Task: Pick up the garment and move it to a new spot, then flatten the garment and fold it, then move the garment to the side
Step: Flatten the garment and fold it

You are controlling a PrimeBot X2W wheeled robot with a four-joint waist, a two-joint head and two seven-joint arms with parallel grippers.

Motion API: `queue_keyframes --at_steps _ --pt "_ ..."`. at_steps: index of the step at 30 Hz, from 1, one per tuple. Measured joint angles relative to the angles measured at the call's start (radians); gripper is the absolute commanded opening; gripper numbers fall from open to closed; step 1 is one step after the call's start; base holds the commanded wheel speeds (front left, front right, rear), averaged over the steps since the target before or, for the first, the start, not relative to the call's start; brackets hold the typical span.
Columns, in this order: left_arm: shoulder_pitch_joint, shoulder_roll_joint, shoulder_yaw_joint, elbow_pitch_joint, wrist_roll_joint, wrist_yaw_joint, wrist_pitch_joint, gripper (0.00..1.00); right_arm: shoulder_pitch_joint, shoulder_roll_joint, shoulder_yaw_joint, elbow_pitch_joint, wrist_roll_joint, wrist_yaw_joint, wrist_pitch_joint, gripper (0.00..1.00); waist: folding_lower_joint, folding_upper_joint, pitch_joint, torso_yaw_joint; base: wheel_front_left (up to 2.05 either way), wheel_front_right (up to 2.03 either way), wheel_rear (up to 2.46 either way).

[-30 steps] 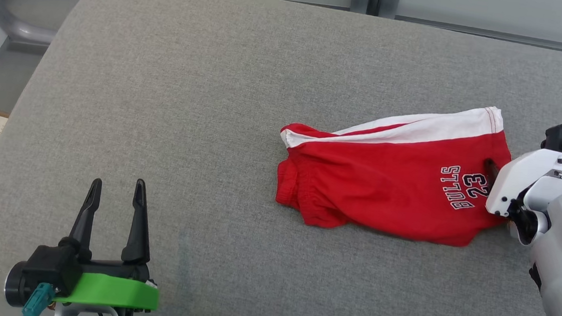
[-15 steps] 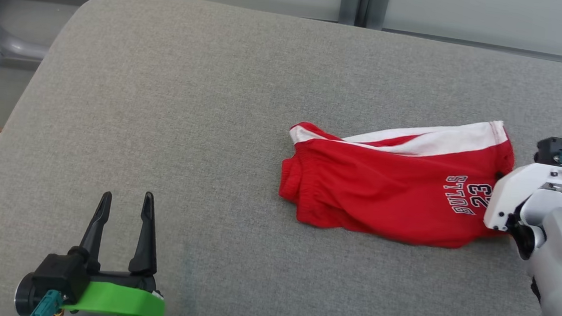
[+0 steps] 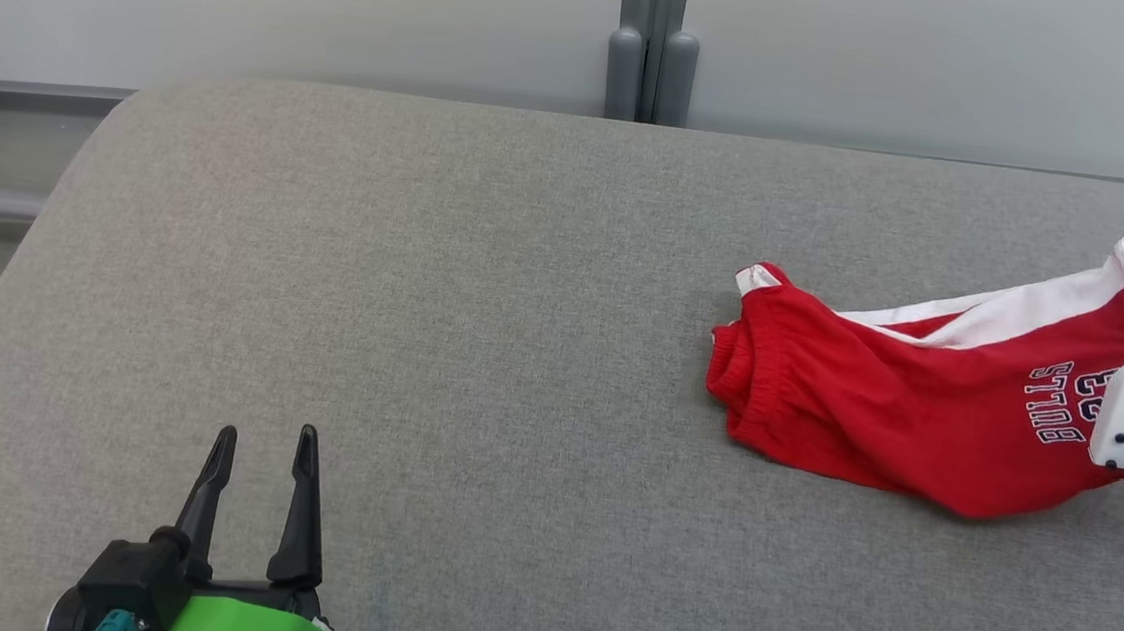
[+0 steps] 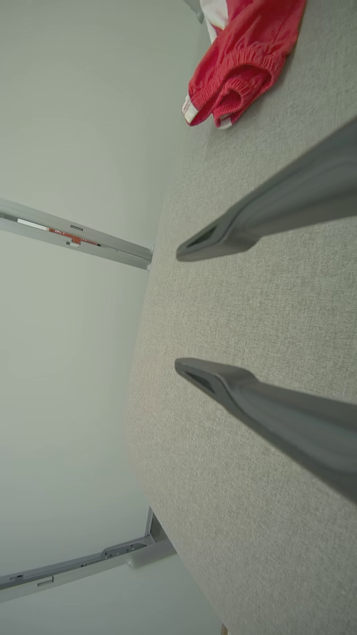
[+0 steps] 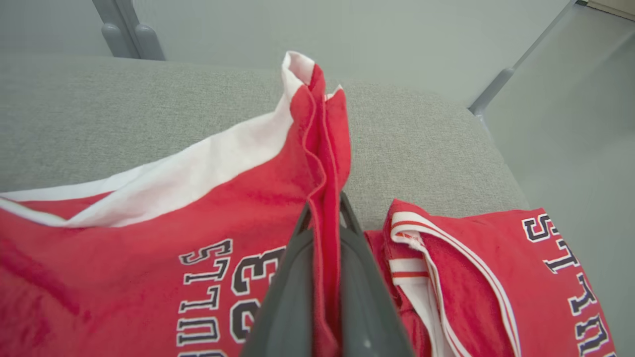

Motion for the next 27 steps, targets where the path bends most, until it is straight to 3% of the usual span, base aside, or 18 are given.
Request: queue_keyframes --at_steps 3,9,15,24,27 --pt "0.013 0.000 0.000 0.002 -0.001 0.001 0.000 1.00 -0.018 0.031 -0.022 -0.019 -0.054 0.000 0.016 0.00 0.0000 0.0000 -0.022 -0.011 0.00 0.00 0.00" --pt "0.022 0.000 0.001 0.008 -0.008 0.002 0.000 1.00 -0.051 0.171 -0.031 -0.072 -0.119 0.000 0.091 0.00 0.0000 -0.0001 -0.052 -0.026 0.00 0.00 0.00" --pt "0.023 0.000 -0.024 0.015 -0.020 0.002 0.000 1.00 -0.049 0.295 -0.024 -0.104 -0.153 0.000 0.147 0.00 0.0000 -0.0001 -0.059 0.001 0.00 0.00 0.00" --pt "0.021 0.000 -0.045 0.021 -0.031 0.002 0.000 1.00 -0.022 0.346 0.000 -0.123 -0.165 0.000 0.191 0.00 0.0000 0.0000 -0.053 0.066 0.00 0.00 0.00" --pt "0.020 0.000 -0.050 0.021 -0.034 0.005 0.000 1.00 -0.014 0.345 0.043 -0.117 -0.114 0.000 0.194 0.00 0.0000 -0.0001 -0.048 0.084 0.00 0.00 0.00"
